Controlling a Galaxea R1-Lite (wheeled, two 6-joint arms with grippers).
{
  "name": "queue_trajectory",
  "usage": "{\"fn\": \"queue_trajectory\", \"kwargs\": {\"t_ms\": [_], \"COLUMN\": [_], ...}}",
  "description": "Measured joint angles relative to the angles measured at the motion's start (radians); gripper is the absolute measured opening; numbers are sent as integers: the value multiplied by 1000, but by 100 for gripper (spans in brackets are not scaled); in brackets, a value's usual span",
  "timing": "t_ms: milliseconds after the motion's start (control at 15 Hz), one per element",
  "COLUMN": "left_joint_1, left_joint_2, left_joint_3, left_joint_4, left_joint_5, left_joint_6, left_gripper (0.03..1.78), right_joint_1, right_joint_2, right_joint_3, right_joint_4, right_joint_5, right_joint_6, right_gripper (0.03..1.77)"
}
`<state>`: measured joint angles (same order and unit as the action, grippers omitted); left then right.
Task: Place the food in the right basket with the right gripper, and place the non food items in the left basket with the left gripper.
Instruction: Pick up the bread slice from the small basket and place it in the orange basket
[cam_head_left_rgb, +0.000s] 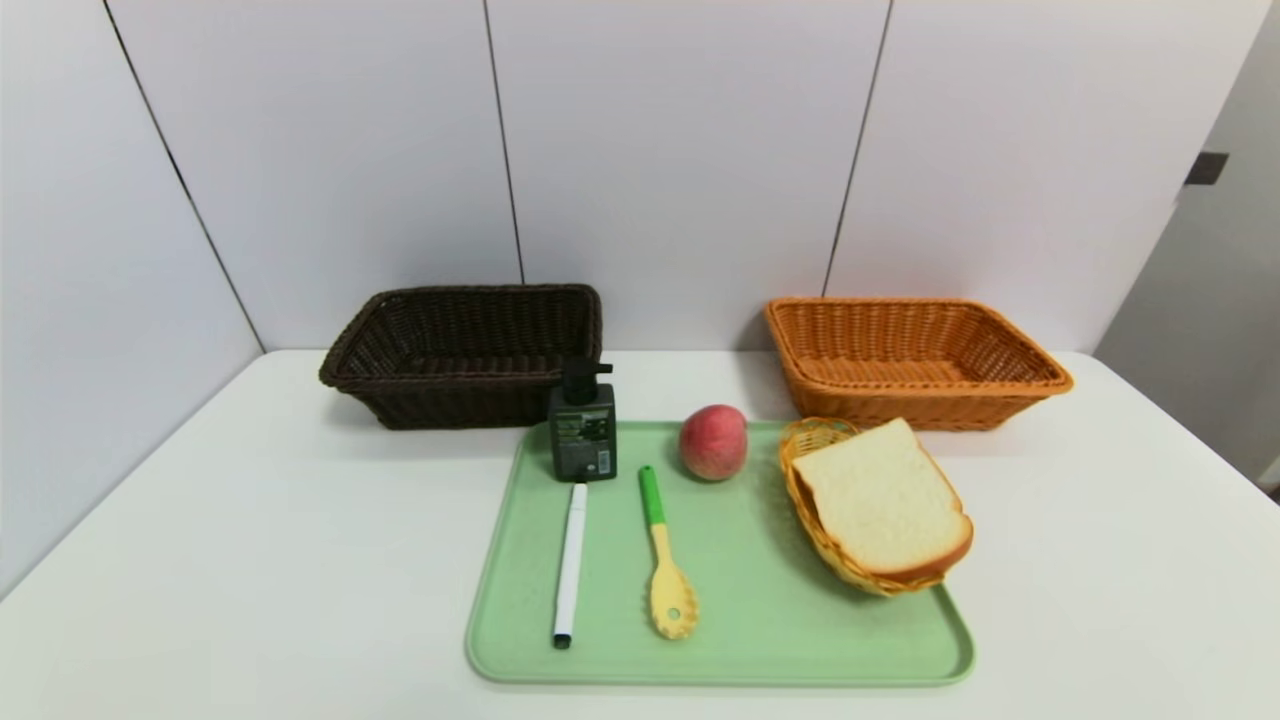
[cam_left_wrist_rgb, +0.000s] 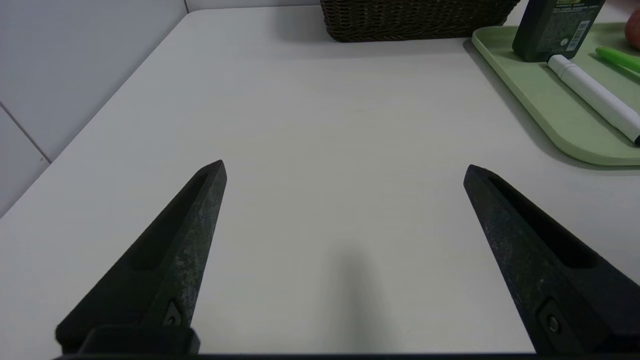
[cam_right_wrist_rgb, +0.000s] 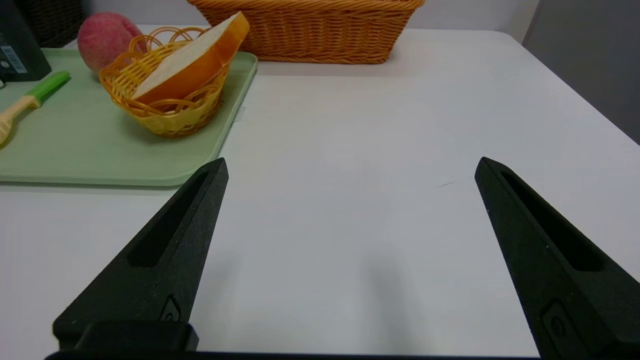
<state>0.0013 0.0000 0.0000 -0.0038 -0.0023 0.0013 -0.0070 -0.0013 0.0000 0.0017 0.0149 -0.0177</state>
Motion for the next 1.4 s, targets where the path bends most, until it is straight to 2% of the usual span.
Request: {"fn": "queue_trajectory", "kwargs": {"t_ms": [133, 267, 467, 667, 867, 1000, 1133, 1267, 1400], "left_joint_1": [0, 0, 0, 0, -1, -4, -48, -93, -117], "left_joint_2": [0, 11, 123, 342, 590, 734, 835, 914, 991], "left_joint_3": [-17, -110, -316, -493, -663, -752, -790, -796, -796], "left_joint_4": [2, 47, 167, 221, 234, 235, 221, 176, 110], "left_joint_5": [2, -1, -22, -47, -73, -106, -116, -113, -109], "left_joint_6": [8, 15, 4, -50, -169, -243, -265, -268, -271], "left_gripper": [169, 169, 169, 169, 169, 169, 169, 169, 169], "right_joint_1": [-1, 0, -1, -1, 0, 3, 9, 14, 17], "right_joint_2": [0, 8, 131, 386, 691, 889, 1062, 1196, 1293], "right_joint_3": [-9, -64, -306, -606, -829, -961, -1070, -1134, -1154], "right_joint_4": [7, 33, 140, 263, 349, 379, 405, 417, 416], "right_joint_5": [-7, 8, 52, 103, 188, 265, 352, 436, 521], "right_joint_6": [-1, 12, 100, 274, 485, 667, 846, 980, 1069], "right_gripper": [171, 171, 171, 171, 171, 171, 171, 171, 171]}}
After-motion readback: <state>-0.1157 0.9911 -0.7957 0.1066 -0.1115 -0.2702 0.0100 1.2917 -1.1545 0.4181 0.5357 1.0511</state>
